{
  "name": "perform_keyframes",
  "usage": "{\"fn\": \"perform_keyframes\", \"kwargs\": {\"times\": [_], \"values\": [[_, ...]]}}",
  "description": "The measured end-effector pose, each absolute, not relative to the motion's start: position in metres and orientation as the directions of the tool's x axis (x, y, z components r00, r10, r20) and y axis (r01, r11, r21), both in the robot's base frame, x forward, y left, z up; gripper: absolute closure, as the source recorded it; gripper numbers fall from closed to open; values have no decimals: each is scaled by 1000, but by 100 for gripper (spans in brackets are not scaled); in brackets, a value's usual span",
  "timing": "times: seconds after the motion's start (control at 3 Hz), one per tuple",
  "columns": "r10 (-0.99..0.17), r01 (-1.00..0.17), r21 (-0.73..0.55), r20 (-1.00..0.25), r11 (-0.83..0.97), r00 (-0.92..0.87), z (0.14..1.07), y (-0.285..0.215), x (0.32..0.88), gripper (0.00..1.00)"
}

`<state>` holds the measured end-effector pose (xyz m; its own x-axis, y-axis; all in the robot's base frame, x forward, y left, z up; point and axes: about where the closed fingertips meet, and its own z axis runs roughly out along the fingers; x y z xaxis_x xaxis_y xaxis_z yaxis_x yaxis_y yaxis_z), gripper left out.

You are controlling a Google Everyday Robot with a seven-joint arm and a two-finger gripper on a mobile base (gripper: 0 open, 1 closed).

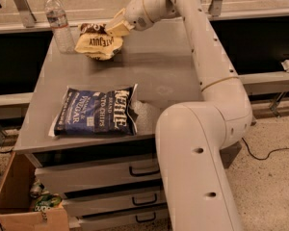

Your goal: Move brown chip bag near water bottle

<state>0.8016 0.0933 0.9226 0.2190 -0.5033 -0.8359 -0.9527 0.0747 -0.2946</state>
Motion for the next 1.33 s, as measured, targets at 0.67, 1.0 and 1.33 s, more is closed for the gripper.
{"fn": "perform_keyframes", "kwargs": {"times": [0.67, 1.0, 1.33], "values": [[-488, -961, -271, -846, 45, 216, 918, 105, 795, 36], [-477, -965, -262, -851, 27, 218, 917, 112, 791, 11], [-475, -965, -261, -852, 21, 220, 918, 114, 789, 0]]}}
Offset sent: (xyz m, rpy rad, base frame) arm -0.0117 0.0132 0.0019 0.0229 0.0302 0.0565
